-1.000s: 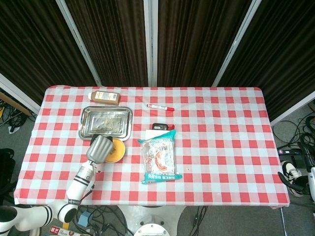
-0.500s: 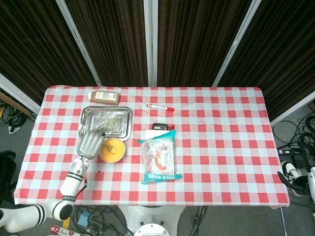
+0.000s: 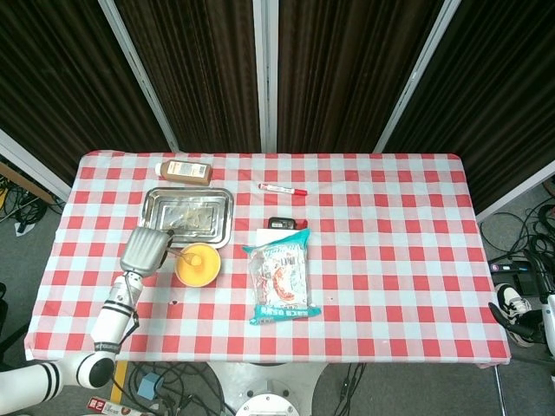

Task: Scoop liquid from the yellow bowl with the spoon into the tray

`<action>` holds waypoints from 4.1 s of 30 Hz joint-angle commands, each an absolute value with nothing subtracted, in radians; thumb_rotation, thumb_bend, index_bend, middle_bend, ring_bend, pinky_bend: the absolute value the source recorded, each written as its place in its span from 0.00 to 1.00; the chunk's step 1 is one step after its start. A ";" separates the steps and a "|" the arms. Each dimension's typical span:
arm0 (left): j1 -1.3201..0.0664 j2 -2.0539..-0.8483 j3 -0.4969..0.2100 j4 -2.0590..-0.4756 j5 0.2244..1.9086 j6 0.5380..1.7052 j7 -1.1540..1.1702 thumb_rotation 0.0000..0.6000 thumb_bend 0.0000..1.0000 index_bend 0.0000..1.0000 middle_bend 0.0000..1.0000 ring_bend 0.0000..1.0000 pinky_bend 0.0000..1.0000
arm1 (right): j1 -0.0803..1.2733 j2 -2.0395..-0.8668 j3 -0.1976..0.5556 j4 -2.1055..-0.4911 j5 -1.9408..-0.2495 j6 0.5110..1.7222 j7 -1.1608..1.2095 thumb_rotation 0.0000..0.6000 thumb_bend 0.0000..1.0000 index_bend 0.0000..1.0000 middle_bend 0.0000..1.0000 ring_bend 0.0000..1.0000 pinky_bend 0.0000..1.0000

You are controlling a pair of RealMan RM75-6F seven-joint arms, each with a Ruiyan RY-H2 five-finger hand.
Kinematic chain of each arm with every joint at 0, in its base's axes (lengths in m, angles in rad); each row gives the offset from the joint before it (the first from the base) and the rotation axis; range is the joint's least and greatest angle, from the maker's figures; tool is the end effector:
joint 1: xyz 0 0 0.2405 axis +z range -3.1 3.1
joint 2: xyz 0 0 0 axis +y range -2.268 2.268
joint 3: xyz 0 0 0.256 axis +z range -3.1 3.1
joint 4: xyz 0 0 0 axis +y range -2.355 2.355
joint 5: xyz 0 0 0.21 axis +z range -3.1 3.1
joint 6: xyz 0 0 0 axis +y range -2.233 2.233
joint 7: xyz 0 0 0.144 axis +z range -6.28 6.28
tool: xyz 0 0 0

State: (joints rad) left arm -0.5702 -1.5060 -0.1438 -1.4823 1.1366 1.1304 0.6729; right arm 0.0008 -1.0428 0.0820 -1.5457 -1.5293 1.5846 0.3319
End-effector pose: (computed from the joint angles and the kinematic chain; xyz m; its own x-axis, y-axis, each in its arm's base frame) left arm -0.2108 0.3193 0.0169 0.6987 0.1022 0.7081 0.7078 -0.2425 -0.6635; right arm -0.3291 -0.1607 0.2064 0.2173 0.1047 0.9705 -0.9760 0.0091 0.2175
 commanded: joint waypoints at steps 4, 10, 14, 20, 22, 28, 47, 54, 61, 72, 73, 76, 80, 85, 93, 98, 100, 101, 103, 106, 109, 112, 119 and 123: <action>-0.594 -1.533 -0.089 -1.397 1.243 1.204 0.860 1.00 0.39 0.73 0.96 0.93 0.98 | 0.001 -1.041 0.082 -1.551 -1.531 1.586 0.326 0.73 0.17 0.04 0.24 0.04 0.16; -0.613 -1.578 -0.037 -1.297 1.385 1.291 1.051 1.00 0.39 0.73 0.96 0.93 0.98 | -0.001 -1.040 0.082 -1.553 -1.531 1.590 0.325 0.73 0.17 0.04 0.24 0.04 0.16; -0.618 -1.573 -0.017 -1.299 1.439 1.305 1.136 1.00 0.39 0.73 0.96 0.93 0.98 | -0.001 -1.039 0.083 -1.555 -1.531 1.591 0.324 0.73 0.17 0.04 0.24 0.04 0.16; -0.619 -1.553 -0.014 -1.353 1.463 1.306 1.239 1.00 0.39 0.73 0.96 0.93 0.98 | -0.003 -1.040 0.084 -1.555 -1.531 1.594 0.325 0.73 0.17 0.04 0.24 0.04 0.16; -0.619 -1.549 -0.015 -1.376 1.461 1.300 1.285 1.00 0.40 0.73 0.96 0.93 0.98 | -0.003 -1.041 0.083 -1.554 -1.531 1.595 0.325 0.73 0.17 0.04 0.24 0.04 0.16; -0.618 -1.548 -0.027 -1.444 1.427 1.275 1.412 1.00 0.40 0.73 0.96 0.93 0.98 | -0.005 -1.041 0.083 -1.554 -1.531 1.598 0.325 0.73 0.17 0.04 0.24 0.04 0.16; -0.620 -1.573 -0.067 -1.500 1.251 1.232 1.596 1.00 0.40 0.74 0.96 0.93 0.98 | -0.005 -1.043 0.084 -1.550 -1.530 1.596 0.327 0.73 0.17 0.04 0.24 0.04 0.16; -0.618 -1.544 -0.104 -1.479 1.326 1.256 1.253 1.00 0.40 0.74 0.97 0.93 0.98 | -0.007 -1.041 0.085 -1.546 -1.524 1.595 0.328 0.73 0.17 0.04 0.24 0.04 0.16; -0.621 -1.516 -0.205 -1.485 1.234 1.221 0.961 1.00 0.40 0.74 0.97 0.93 0.98 | 0.000 -1.040 0.087 -1.550 -1.527 1.587 0.323 0.73 0.17 0.04 0.24 0.04 0.16; -0.677 -1.499 -0.334 -1.407 0.966 0.993 0.624 1.00 0.40 0.73 0.97 0.93 0.98 | 0.005 -1.039 0.090 -1.556 -1.516 1.575 0.316 0.73 0.17 0.04 0.25 0.04 0.16; -0.688 -1.505 -0.343 -1.379 0.937 0.964 0.601 1.00 0.40 0.73 0.97 0.93 0.98 | 0.006 -1.039 0.090 -1.556 -1.515 1.573 0.316 0.73 0.17 0.04 0.24 0.04 0.16; -0.720 -1.535 -0.357 -1.289 0.873 0.909 0.562 1.00 0.40 0.73 0.97 0.93 0.98 | 0.009 -1.040 0.091 -1.557 -1.511 1.567 0.314 0.73 0.17 0.04 0.25 0.04 0.16; -0.758 -1.575 -0.361 -1.190 0.793 0.840 0.536 1.00 0.39 0.71 0.96 0.93 0.98 | 0.012 -1.040 0.093 -1.555 -1.506 1.559 0.312 0.73 0.17 0.04 0.25 0.04 0.16; -0.800 -1.618 -0.344 -1.102 0.697 0.769 0.543 1.00 0.38 0.62 0.95 0.93 0.98 | 0.016 -1.042 0.094 -1.553 -1.505 1.554 0.314 0.73 0.17 0.04 0.25 0.04 0.16; -0.827 -1.643 -0.308 -1.067 0.627 0.740 0.551 1.00 0.37 0.43 0.81 0.81 0.96 | 0.014 -1.045 0.094 -1.543 -1.498 1.552 0.323 0.73 0.17 0.04 0.25 0.04 0.16; -0.814 -1.613 -0.299 -1.117 0.645 0.779 0.522 1.00 0.31 0.31 0.65 0.63 0.91 | 0.014 -1.045 0.096 -1.541 -1.499 1.554 0.326 0.73 0.17 0.04 0.25 0.04 0.16; -0.797 -1.577 -0.303 -1.163 0.651 0.794 0.495 1.00 0.30 0.30 0.58 0.55 0.85 | 0.015 -1.043 0.096 -1.540 -1.499 1.554 0.329 0.73 0.17 0.04 0.24 0.04 0.16; -0.785 -1.557 -0.306 -1.187 0.661 0.809 0.478 1.00 0.30 0.30 0.55 0.52 0.81 | 0.015 -1.041 0.096 -1.538 -1.499 1.553 0.331 0.73 0.18 0.04 0.24 0.04 0.16; -0.744 -1.506 -0.306 -1.247 0.709 0.872 0.434 1.00 0.30 0.30 0.49 0.45 0.70 | 0.016 -1.034 0.095 -1.534 -1.495 1.545 0.340 0.73 0.18 0.04 0.24 0.04 0.16; -0.662 -1.433 -0.291 -1.334 0.807 1.000 0.363 1.00 0.30 0.30 0.43 0.38 0.57 | 0.020 -1.021 0.093 -1.532 -1.490 1.528 0.349 0.73 0.18 0.04 0.21 0.04 0.16; -0.567 -1.362 -0.248 -1.419 0.927 1.138 0.297 1.00 0.28 0.30 0.38 0.31 0.46 | 0.030 -1.020 0.091 -1.528 -1.498 1.512 0.367 0.73 0.18 0.04 0.18 0.02 0.13; -0.477 -1.292 -0.191 -1.483 1.047 1.246 0.230 1.00 0.25 0.30 0.33 0.26 0.37 | 0.042 -1.024 0.087 -1.519 -1.514 1.499 0.392 0.73 0.19 0.04 0.16 0.00 0.10; -0.292 -1.209 -0.074 -1.570 1.232 1.472 0.154 1.00 0.17 0.30 0.32 0.24 0.30 | 0.049 -1.042 0.078 -1.519 -1.540 1.507 0.408 0.73 0.20 0.04 0.13 0.00 0.08; -0.208 -1.189 -0.025 -1.624 1.278 1.559 0.171 1.00 0.17 0.30 0.32 0.24 0.30 | 0.045 -1.054 0.069 -1.521 -1.542 1.508 0.402 0.73 0.20 0.04 0.13 0.00 0.08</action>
